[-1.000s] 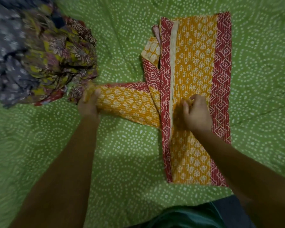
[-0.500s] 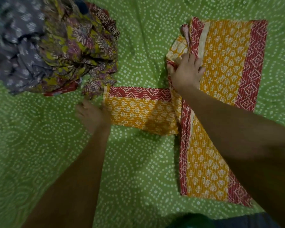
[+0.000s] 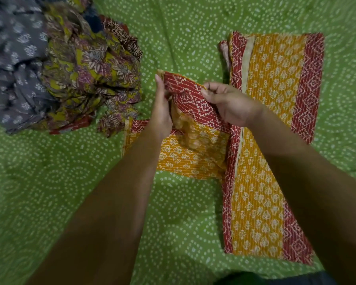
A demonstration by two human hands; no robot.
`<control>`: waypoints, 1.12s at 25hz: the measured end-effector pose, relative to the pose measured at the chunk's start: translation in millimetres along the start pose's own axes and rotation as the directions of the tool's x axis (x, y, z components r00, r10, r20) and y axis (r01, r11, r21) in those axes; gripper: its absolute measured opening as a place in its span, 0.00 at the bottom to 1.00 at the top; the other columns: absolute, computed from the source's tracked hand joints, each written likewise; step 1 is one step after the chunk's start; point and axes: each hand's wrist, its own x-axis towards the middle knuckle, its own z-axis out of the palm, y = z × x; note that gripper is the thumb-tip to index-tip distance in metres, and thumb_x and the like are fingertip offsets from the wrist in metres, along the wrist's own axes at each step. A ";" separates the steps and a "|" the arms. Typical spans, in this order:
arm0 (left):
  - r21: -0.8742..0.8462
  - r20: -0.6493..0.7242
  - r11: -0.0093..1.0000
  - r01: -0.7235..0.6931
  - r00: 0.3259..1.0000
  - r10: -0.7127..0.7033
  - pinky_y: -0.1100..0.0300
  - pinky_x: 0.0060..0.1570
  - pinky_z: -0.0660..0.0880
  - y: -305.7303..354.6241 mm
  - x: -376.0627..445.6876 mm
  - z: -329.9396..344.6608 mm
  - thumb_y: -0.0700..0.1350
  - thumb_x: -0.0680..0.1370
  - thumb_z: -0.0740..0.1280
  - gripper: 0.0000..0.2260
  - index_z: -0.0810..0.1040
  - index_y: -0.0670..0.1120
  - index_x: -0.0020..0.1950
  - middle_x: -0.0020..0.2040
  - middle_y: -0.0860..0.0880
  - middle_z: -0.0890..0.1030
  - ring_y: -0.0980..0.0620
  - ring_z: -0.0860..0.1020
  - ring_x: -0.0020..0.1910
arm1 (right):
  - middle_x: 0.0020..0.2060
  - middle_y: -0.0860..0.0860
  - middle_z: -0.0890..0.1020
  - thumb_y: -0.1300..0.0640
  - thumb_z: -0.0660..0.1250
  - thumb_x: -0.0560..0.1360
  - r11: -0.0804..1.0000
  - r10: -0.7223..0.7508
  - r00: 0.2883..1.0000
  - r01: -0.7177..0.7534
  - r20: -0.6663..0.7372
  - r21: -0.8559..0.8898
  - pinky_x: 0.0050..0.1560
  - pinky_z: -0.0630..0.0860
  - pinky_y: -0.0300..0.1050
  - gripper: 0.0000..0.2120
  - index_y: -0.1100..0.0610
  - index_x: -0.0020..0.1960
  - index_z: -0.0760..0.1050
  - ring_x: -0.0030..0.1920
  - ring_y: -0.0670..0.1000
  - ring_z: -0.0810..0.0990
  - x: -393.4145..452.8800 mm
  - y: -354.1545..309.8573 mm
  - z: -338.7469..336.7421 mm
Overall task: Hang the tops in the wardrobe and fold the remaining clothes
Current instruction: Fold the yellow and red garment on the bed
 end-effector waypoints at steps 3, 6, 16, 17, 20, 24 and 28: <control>0.166 -0.193 0.986 0.001 0.981 0.032 0.44 0.62 0.72 -2.6 -0.1 -22.2 0.67 0.68 0.71 0.37 0.72 0.44 0.67 0.63 0.45 0.78 0.46 0.77 0.61 | 0.39 0.44 0.80 0.57 0.63 0.79 0.991 -0.011 0.985 -0.012 -0.170 -0.133 0.52 0.73 0.41 0.04 0.57 0.48 0.73 0.42 0.42 0.78 9.6 5.2 -1.2; 0.679 -0.244 0.726 -0.106 0.900 0.360 0.64 0.39 0.72 -8.9 -8.2 -63.2 0.57 0.74 0.71 0.14 0.79 0.46 0.42 0.38 0.51 0.79 0.58 0.76 0.36 | 0.60 0.49 0.76 0.51 0.63 0.79 0.824 -0.141 0.900 -0.124 -0.412 -0.553 0.67 0.67 0.56 0.17 0.57 0.64 0.69 0.60 0.49 0.73 21.6 16.9 11.5; 0.769 -0.198 0.632 -0.098 0.903 0.382 0.56 0.47 0.73 -33.1 -44.5 -111.6 0.47 0.79 0.66 0.05 0.78 0.46 0.48 0.44 0.49 0.81 0.51 0.79 0.44 | 0.67 0.55 0.70 0.44 0.66 0.73 -0.190 -0.315 0.937 -0.216 -0.149 -0.958 0.58 0.69 0.55 0.33 0.52 0.72 0.58 0.58 0.57 0.73 -31.7 146.0 80.9; 0.883 -0.175 0.463 -0.072 0.866 0.468 0.56 0.42 0.69 -32.4 -45.4 -105.3 0.49 0.79 0.65 0.09 0.76 0.43 0.48 0.42 0.47 0.80 0.49 0.76 0.40 | 0.65 0.55 0.72 0.45 0.69 0.71 -0.245 -0.341 0.927 -0.250 -0.158 -0.937 0.53 0.72 0.52 0.35 0.52 0.72 0.58 0.54 0.55 0.75 -31.5 149.8 80.0; 0.941 -0.214 0.337 0.026 0.817 0.536 0.57 0.37 0.63 -29.2 -46.2 -97.9 0.52 0.79 0.65 0.14 0.73 0.41 0.52 0.40 0.44 0.77 0.46 0.74 0.38 | 0.62 0.54 0.74 0.46 0.76 0.62 -0.365 -0.337 0.918 -0.331 -0.208 -0.870 0.44 0.72 0.47 0.46 0.50 0.72 0.54 0.47 0.53 0.74 -36.5 150.6 71.3; 0.935 -0.275 0.334 0.121 0.841 0.465 0.51 0.44 0.70 -40.6 -44.7 -109.3 0.52 0.80 0.62 0.17 0.68 0.42 0.63 0.51 0.36 0.79 0.38 0.78 0.49 | 0.53 0.56 0.77 0.58 0.73 0.66 -0.221 -0.463 0.835 -0.434 -0.298 -0.873 0.40 0.71 0.44 0.37 0.53 0.69 0.58 0.41 0.53 0.73 -50.3 157.3 72.0; 0.960 -0.267 0.196 0.199 0.862 0.431 0.48 0.43 0.73 -56.9 -49.1 -112.4 0.48 0.83 0.57 0.15 0.65 0.43 0.67 0.50 0.34 0.80 0.35 0.80 0.49 | 0.67 0.55 0.66 0.59 0.57 0.77 -0.162 -0.215 0.917 -0.372 -0.335 -0.914 0.58 0.67 0.52 0.30 0.54 0.76 0.50 0.59 0.56 0.68 -70.8 169.8 95.0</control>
